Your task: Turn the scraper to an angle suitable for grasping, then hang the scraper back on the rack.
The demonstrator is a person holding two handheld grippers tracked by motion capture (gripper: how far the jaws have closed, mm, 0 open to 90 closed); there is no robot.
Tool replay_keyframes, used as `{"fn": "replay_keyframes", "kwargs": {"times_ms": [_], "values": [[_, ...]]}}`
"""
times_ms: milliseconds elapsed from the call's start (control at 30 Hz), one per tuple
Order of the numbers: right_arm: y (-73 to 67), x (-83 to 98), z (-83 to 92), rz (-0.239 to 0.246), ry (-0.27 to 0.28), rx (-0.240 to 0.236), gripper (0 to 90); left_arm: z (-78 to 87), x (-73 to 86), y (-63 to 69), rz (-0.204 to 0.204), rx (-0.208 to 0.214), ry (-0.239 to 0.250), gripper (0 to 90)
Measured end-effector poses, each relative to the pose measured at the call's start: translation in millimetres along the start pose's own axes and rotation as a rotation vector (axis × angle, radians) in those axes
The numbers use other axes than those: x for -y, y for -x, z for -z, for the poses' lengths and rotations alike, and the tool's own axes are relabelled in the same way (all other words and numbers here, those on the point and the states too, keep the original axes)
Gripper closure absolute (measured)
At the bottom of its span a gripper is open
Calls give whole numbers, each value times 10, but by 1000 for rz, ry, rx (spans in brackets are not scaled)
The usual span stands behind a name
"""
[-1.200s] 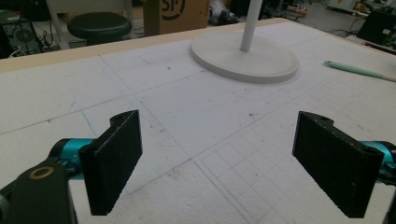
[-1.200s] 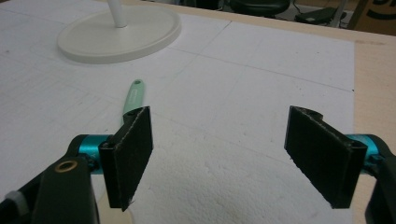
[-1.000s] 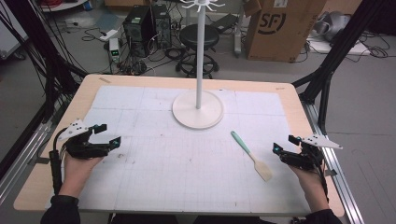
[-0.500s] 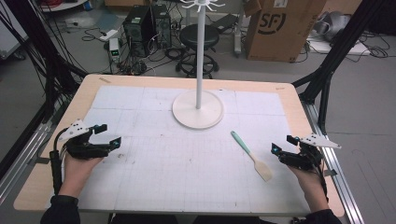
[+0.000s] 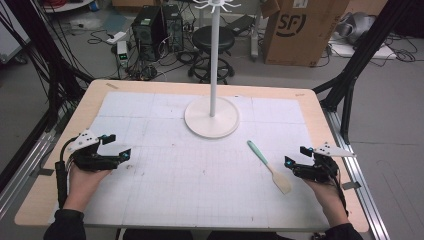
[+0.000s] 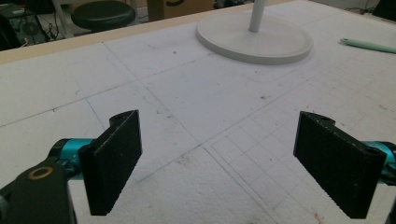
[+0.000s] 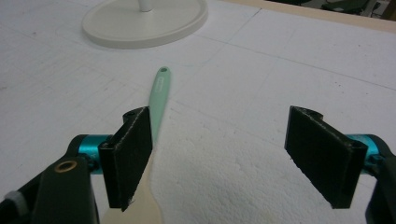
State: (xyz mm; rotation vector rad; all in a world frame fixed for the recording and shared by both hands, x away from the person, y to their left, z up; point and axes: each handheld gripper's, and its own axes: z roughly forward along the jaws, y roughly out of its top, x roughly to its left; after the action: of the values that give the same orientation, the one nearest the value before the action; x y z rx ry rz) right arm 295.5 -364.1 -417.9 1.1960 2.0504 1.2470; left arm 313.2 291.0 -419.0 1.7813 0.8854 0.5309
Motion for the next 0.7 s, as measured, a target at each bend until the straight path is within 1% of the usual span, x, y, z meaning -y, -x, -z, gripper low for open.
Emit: {"fn": "replay_keyframes", "kwargs": {"times_ms": [100,200,400,567,633,700], "values": [[-6,1,-11,1,-5,-4,226,5,1,-3,-2,-6,-4,161],[-14,0,-15,3,-8,-8,226,11,0,-8,-1,-8,2,161],[-25,-6,-9,0,-8,-4,226,6,5,-18,-3,-9,1,161],[-46,-5,-22,-14,-18,-13,221,-5,12,-23,-4,-12,-6,162],[-57,-2,-39,-13,-25,-16,222,2,13,-15,-8,-14,-4,162],[-75,1,-59,-9,-35,-20,224,13,7,-3,-1,-11,0,162]]}}
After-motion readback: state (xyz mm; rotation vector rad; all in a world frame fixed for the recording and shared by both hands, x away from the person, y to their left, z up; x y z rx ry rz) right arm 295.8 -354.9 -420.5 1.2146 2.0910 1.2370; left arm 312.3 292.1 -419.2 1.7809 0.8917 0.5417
